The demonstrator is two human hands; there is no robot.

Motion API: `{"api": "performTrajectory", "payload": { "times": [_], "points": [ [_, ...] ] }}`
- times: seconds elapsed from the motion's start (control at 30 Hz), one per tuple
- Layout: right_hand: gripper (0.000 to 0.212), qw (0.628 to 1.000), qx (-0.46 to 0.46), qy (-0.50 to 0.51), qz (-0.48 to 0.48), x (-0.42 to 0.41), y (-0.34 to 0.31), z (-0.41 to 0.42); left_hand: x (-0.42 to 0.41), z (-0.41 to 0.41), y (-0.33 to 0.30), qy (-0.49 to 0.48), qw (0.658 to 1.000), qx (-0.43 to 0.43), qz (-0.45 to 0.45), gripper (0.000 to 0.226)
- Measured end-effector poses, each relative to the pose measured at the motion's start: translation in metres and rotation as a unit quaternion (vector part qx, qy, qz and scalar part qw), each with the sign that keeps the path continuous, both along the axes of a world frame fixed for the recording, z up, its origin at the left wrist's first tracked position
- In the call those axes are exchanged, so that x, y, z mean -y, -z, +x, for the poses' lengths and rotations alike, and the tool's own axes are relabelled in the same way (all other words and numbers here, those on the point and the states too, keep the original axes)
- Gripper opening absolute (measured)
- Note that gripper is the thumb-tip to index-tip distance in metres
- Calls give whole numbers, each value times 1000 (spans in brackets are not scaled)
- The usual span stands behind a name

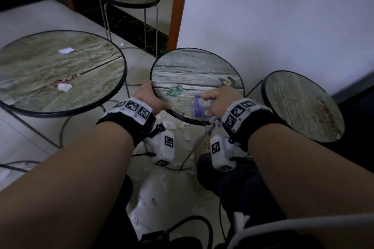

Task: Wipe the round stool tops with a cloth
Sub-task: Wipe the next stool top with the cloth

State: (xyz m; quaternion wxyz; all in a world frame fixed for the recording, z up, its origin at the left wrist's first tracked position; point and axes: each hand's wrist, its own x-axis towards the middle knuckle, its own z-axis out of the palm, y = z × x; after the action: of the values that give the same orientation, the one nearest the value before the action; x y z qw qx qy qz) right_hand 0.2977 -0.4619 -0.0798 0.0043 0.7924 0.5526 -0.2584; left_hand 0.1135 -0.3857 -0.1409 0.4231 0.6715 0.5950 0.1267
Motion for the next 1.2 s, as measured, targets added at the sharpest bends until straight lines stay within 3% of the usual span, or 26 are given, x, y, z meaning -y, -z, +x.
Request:
{"api": "performTrajectory", "payload": {
  "times": [0.2, 0.37, 0.93, 1.2],
  "points": [
    [53, 1000, -25, 3, 7, -12, 2, 0, -16, 1, -8, 7, 993, -100, 63, 51],
    [53, 999, -43, 15, 17, -22, 4, 1, -25, 4, -10, -19, 996, -56, 61, 38],
    [40, 995, -89, 42, 19, -56, 3, 3, -43, 6, -23, -14, 999, 17, 38, 38],
    [39, 994, -101, 31, 27, -70, 5, 4, -42, 7, -33, -56, 992, 111, 30, 41]
  ]
}}
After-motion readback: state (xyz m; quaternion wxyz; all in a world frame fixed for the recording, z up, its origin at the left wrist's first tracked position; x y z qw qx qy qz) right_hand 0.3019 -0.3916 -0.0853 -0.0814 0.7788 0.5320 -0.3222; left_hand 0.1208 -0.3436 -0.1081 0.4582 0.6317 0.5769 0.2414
